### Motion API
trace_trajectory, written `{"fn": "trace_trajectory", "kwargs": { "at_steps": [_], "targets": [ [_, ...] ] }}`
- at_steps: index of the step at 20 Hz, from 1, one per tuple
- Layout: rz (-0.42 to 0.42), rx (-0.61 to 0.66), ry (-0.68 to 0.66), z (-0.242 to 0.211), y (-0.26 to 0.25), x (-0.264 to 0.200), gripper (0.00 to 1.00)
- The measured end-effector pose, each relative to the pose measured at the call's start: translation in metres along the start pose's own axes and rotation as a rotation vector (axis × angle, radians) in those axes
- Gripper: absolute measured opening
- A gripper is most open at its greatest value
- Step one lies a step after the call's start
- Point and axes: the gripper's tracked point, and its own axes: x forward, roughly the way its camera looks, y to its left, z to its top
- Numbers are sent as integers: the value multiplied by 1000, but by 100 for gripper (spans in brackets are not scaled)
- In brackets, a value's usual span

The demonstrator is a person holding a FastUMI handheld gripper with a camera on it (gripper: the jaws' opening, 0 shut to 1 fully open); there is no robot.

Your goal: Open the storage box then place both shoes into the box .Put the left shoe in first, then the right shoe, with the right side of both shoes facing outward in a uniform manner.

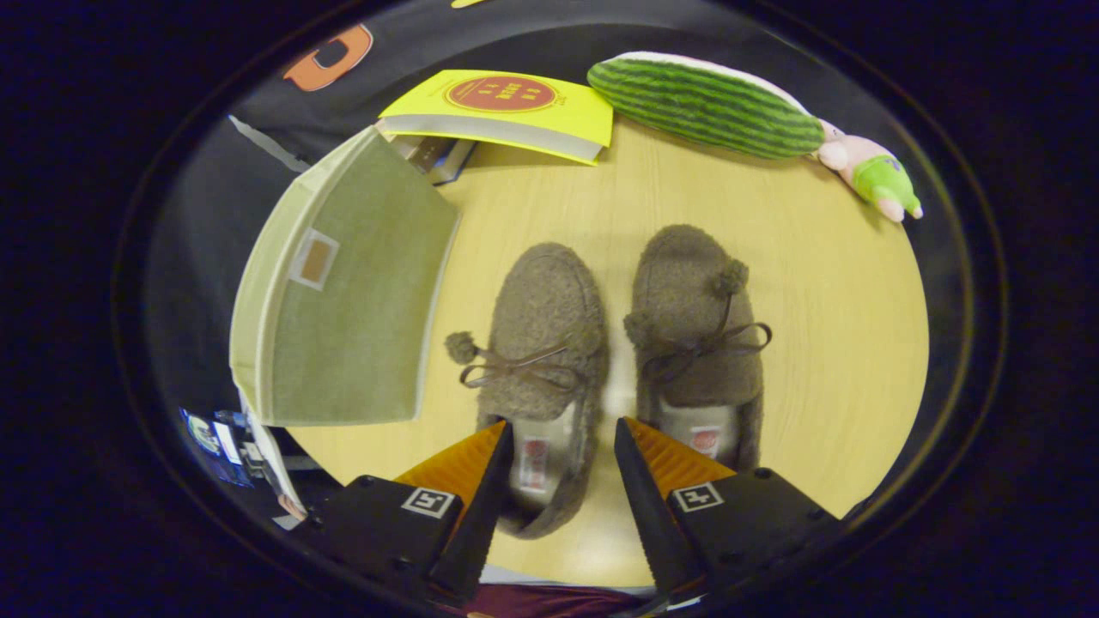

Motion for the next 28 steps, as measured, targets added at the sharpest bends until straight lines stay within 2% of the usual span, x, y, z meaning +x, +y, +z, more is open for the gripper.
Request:
{"fn": "trace_trajectory", "kwargs": {
  "at_steps": [2,5,7,9,15,17,20,25,28],
  "targets": [
    [0,-3,24,1,1,14,59],
    [-50,-6,-21,13,-3,35,30],
    [-27,54,-25,14,-2,36,14],
    [16,79,-19,12,-2,35,7],
    [117,223,-41,14,2,-2,6],
    [136,219,-69,20,9,-28,6],
    [114,193,-129,36,20,-62,6],
    [121,156,-189,63,66,-109,6],
    [154,140,-206,75,107,-125,6]
  ]
}}
